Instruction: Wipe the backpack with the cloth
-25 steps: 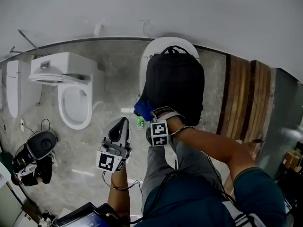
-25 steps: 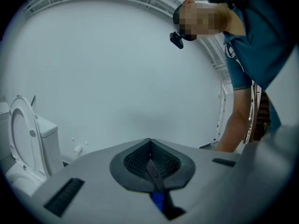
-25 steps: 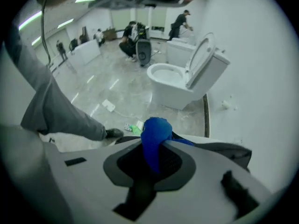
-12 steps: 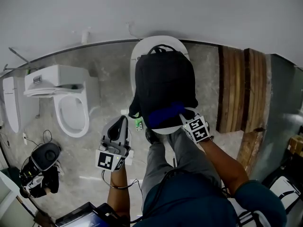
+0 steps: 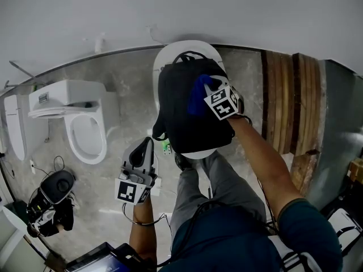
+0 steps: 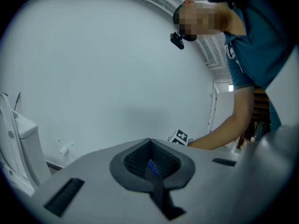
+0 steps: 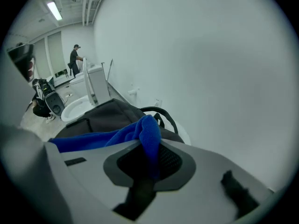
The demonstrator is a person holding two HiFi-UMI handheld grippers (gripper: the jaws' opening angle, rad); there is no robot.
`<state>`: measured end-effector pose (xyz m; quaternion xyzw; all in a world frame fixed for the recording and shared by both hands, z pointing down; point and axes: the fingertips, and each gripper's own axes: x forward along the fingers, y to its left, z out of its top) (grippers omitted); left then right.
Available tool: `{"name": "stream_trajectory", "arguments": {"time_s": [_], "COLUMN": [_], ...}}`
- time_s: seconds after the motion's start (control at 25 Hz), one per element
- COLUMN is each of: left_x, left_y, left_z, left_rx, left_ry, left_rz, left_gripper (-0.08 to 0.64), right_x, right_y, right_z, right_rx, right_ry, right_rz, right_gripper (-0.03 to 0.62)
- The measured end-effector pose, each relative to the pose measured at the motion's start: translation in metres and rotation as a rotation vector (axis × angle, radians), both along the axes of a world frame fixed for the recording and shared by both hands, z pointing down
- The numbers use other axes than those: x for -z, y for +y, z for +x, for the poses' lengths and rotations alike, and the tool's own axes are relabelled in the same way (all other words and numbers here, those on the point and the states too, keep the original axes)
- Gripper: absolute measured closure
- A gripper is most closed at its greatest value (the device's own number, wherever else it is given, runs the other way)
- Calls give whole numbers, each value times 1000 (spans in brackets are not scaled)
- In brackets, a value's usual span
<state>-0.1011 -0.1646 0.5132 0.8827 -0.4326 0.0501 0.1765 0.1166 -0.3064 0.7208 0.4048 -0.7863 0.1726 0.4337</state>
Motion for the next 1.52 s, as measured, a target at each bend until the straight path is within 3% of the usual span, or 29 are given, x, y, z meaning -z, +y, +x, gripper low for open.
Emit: {"name": "stream_trajectory", "arguments": {"time_s": [0.16, 0.4, 0.64, 0.88, 1.16, 1.52], "left_x": [2, 6, 14, 18, 24, 74], "left_y": [1, 3, 6, 13, 30, 59], "left_z": [-4, -3, 2, 7, 13, 23], "left_rx": [15, 14, -16, -41, -82, -148], "left_ry": [-5, -2, 11, 7, 5, 20], "left_rz": [-2, 5, 22, 29, 46, 117], "left_gripper": [557, 557, 555, 557, 555, 557], "right_x": [-14, 4, 4, -36, -51, 86], "right_y": [-7, 74, 194, 298, 304, 271], "right_z": [24, 54, 27, 1, -2, -11], "right_rx": [-71, -107, -39, 16, -28, -140], "right_ry": [2, -30, -62, -97, -259, -464], "right_rz": [-90, -108, -230, -360, -244, 64], "right_gripper": [541, 541, 541, 541, 541, 541]}}
